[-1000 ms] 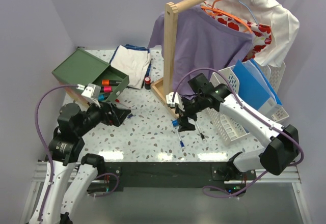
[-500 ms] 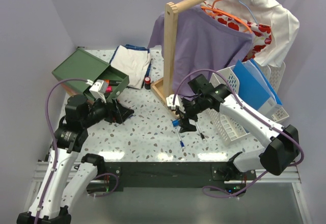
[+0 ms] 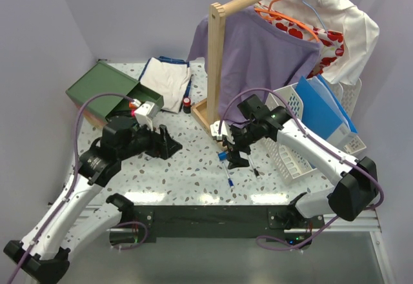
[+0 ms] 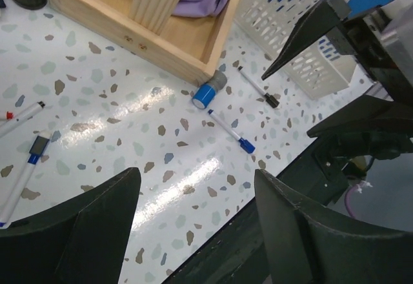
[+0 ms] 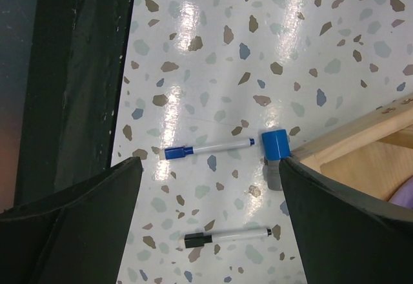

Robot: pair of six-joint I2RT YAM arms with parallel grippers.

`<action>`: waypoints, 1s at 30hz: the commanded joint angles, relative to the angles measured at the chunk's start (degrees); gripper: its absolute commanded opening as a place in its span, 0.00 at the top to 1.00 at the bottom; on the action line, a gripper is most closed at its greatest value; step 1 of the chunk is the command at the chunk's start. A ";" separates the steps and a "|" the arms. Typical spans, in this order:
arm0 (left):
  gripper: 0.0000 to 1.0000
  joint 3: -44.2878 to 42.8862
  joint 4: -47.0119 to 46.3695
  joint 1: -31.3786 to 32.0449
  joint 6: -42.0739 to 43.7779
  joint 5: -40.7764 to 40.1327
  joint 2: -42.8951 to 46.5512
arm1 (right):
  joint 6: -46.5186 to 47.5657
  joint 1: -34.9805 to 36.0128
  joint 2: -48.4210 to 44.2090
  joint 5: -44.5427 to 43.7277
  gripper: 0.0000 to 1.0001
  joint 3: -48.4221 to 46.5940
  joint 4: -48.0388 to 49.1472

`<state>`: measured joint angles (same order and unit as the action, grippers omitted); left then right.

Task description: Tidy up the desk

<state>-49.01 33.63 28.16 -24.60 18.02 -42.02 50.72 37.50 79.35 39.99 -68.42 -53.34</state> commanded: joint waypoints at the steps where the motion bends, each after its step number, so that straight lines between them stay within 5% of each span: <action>1: 0.25 -4.59 1.17 6.79 -1.41 -11.85 -4.46 | 1.58 0.03 0.28 0.62 0.08 -1.10 -1.15; 15: 0.35 -13.74 9.96 20.53 -2.56 -33.82 -20.46 | 1.66 0.03 0.63 -0.26 0.08 -1.10 -1.33; 26: 0.60 -15.23 10.67 20.27 0.95 -44.99 -26.62 | 1.31 0.03 1.07 -0.44 0.08 -0.92 -0.89; 30: 0.68 -16.46 10.50 14.49 4.64 -46.94 -28.91 | 1.22 0.03 0.98 -0.61 0.08 -0.84 -0.89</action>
<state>-62.41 44.49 47.44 -24.25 -23.81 -69.56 51.51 37.50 80.47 39.53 -68.42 -54.41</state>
